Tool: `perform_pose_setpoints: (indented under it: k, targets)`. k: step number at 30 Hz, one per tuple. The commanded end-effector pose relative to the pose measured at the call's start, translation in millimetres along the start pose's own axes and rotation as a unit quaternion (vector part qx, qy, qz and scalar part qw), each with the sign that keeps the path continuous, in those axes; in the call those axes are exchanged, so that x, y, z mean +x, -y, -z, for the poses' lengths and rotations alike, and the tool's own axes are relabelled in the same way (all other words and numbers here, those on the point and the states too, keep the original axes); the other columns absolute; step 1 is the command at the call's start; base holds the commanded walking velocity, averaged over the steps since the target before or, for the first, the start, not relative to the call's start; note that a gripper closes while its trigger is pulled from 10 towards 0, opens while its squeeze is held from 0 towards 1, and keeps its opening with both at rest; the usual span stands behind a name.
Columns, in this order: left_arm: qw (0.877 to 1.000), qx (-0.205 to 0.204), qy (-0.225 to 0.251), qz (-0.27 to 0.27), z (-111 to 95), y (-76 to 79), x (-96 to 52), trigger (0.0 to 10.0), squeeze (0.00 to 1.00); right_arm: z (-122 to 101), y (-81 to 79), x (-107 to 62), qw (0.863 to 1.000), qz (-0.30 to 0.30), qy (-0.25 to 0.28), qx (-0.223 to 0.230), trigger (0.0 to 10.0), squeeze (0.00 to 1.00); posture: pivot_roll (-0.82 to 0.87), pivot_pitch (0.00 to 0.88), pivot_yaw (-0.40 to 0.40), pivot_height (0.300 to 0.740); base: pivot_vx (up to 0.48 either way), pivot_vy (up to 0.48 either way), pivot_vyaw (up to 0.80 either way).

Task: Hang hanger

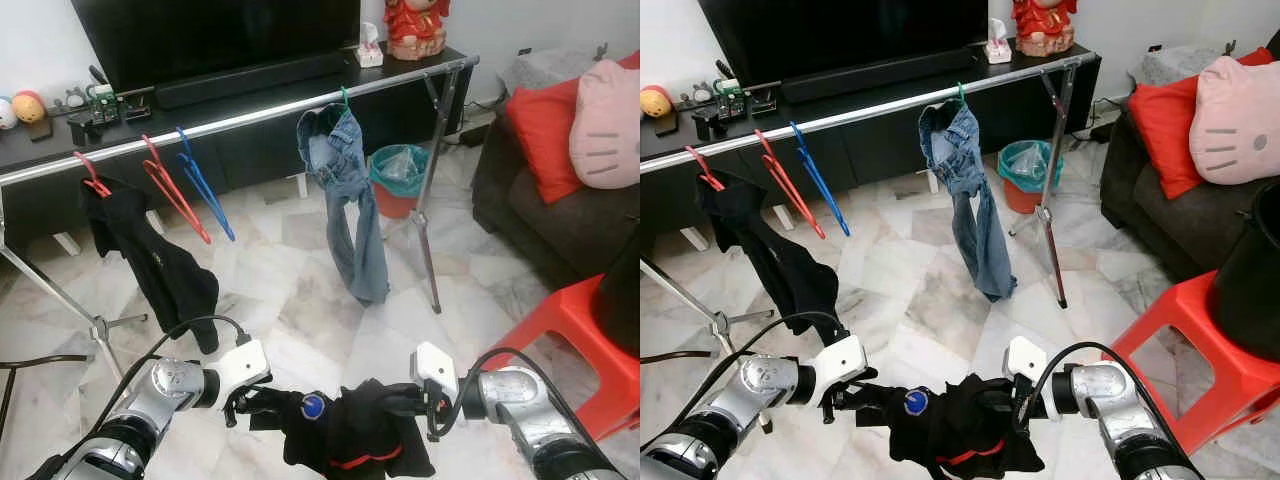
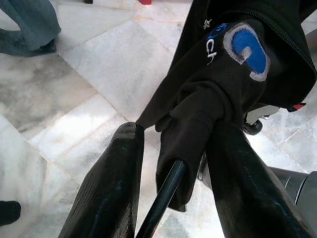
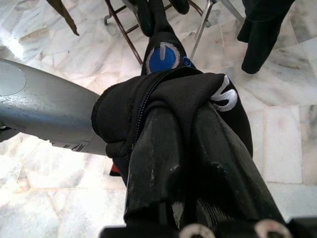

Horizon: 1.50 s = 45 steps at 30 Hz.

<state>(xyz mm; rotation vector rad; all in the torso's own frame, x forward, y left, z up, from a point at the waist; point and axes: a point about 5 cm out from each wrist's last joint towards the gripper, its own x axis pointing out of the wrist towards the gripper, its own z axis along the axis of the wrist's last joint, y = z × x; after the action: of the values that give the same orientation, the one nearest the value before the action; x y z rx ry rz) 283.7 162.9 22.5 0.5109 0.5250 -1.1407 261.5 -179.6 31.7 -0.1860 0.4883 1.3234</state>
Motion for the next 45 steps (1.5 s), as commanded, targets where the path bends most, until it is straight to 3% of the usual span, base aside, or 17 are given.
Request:
perform_pose_setpoints:
  k: [1, 38, 40, 41, 43, 45]
  targets:
    - [1.000, -0.006, -0.006, -0.008, 4.3, -1.8, -3.9, 0.0, 0.00, -6.8, 2.1, 2.5, 1.000, -0.003, 0.012, -0.012, 0.0, 0.07, 0.11, 0.017, 0.094, 0.740, 0.000, 0.000, 0.00]
    - [1.000, -0.008, 0.000, -0.008, 4.2, -3.3, -5.4, 0.0, 0.00, -8.2, 5.2, -1.1, 1.000, 0.008, 0.017, -0.010, 0.0, 0.09, 0.11, 0.026, 0.094, 0.740, 0.000, 0.000, 0.00]
    - [1.000, -0.008, 0.002, -0.009, 4.1, -3.4, -5.5, 0.0, 0.00, -8.2, 5.0, -0.9, 1.000, 0.006, 0.015, -0.011, 0.0, 0.07, 0.11, 0.026, 0.093, 0.740, 0.000, 0.000, 0.00]
    - [1.000, -0.009, 0.002, -0.009, 4.0, -3.5, -5.4, 0.0, 0.00, -8.4, 5.1, -0.7, 1.000, 0.008, 0.014, -0.015, 0.0, 0.02, 0.11, 0.026, 0.093, 0.740, 0.000, 0.000, 0.00]
    - [1.000, -0.010, 0.006, -0.011, 3.2, -4.2, -5.5, 0.0, 0.00, -9.0, 7.9, 0.4, 0.999, 0.029, 0.008, -0.029, 10.0, 0.00, 0.11, 0.025, 0.093, 0.740, 0.000, 0.000, 0.00]
    - [1.000, -0.011, 0.007, -0.012, 2.7, -4.6, -5.6, 0.0, 0.00, -8.6, 8.2, 0.6, 0.999, 0.031, 0.006, -0.027, 10.0, 0.00, 0.11, 0.025, 0.093, 0.740, 0.000, 0.000, 0.00]
